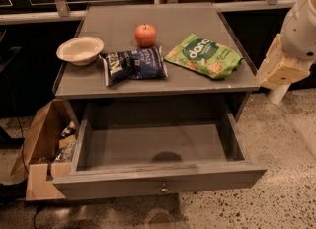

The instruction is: Close top drawer

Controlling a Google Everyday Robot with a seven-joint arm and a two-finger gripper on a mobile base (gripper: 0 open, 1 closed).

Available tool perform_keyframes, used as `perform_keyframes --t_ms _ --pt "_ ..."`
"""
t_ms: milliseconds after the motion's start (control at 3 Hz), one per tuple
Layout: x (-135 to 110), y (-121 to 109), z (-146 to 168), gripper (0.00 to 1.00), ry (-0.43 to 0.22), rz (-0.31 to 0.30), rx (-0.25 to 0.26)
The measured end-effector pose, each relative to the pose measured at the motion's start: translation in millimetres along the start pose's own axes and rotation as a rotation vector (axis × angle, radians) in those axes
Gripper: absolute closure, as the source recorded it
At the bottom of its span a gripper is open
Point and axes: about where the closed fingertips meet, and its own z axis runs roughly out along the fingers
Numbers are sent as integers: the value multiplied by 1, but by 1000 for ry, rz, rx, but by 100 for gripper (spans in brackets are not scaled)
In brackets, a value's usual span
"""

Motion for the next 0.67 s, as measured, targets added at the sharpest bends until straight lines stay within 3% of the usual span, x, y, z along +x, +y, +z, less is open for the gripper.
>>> perform_keyframes --t_ms 333,667 --pt "12 16 16 100 -4 15 -14" --pt "32 45 56 100 -31 45 -59"
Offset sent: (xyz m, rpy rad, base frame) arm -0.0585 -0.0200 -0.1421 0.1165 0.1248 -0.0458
